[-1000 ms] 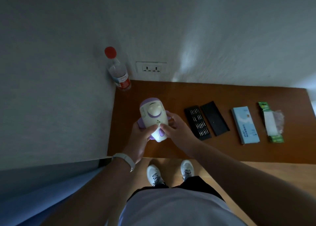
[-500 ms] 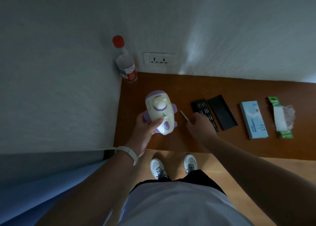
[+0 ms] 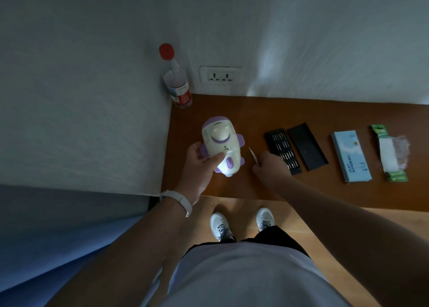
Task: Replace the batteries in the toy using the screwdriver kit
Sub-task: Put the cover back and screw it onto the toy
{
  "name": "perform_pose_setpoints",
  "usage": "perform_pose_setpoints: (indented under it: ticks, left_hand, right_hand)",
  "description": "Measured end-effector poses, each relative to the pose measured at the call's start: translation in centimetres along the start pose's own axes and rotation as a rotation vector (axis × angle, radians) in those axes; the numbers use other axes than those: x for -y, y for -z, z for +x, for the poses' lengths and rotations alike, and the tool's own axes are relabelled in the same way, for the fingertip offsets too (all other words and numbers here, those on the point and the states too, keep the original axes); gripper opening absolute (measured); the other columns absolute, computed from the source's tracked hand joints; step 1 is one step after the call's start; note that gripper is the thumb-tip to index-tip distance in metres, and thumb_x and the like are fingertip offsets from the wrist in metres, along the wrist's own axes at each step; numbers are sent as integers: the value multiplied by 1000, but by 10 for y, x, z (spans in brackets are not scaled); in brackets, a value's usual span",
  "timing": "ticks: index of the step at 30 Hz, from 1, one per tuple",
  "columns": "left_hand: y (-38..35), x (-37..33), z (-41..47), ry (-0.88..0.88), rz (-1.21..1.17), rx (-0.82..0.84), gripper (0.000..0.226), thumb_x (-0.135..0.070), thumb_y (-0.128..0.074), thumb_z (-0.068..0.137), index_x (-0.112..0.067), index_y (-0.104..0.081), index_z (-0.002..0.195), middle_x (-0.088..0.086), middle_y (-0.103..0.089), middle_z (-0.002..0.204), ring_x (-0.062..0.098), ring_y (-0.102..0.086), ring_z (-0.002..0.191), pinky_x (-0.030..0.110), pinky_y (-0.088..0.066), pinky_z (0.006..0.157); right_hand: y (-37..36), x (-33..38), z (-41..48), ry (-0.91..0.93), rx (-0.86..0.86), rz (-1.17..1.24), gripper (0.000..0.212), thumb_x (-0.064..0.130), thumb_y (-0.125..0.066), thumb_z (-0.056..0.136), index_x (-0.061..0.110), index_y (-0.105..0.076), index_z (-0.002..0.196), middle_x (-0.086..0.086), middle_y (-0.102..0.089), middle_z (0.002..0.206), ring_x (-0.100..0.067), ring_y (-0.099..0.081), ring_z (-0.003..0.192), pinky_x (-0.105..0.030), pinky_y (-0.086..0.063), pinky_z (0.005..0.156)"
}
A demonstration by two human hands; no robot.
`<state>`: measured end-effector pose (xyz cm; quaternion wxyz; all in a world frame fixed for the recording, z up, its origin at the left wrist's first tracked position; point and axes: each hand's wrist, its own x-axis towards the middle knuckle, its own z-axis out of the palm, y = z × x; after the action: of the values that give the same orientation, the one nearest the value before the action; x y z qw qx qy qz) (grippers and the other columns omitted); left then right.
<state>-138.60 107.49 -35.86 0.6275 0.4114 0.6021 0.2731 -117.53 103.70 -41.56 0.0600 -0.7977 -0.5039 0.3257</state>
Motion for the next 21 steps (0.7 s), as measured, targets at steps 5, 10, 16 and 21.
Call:
perform_pose_setpoints:
  ticks: [5,10,16,21]
  left_hand:
    - [6,-10,-5,-76,145,-55,66,-25,-75,89,-19,-41,145,0,-53,137,16,-53,124,28,-49,94]
    - [-7,-27,-20,-312,309,-141,43,-22,-73,88,-30,-50,123,-19,-49,114,8,-55,108,7,-50,69]
    - [-52,-47,-40,-642,695,-294,44,-21,-76,86,-15,-57,124,3,-58,128,17,-51,118,32,-52,93]
    - [-90,-43,-37,-691,1011,-353,52,-34,-74,85,-20,-51,130,9,-51,141,30,-50,126,47,-51,96]
  right_hand:
    - [11,-2,-27,-3,-67,167,15,30,-62,86,23,-51,80,0,-59,70,-17,-56,59,-28,-41,48]
    - [36,-18,-44,38,-70,276,12,32,-61,88,25,-53,81,1,-59,66,-13,-52,53,-26,-37,46]
    - [71,-56,-55,45,-86,388,9,32,-61,89,26,-57,84,-2,-63,72,-8,-50,51,-22,-36,44]
    - [104,-95,-57,73,-95,390,10,29,-61,88,28,-55,80,2,-59,67,-4,-47,50,-17,-34,42]
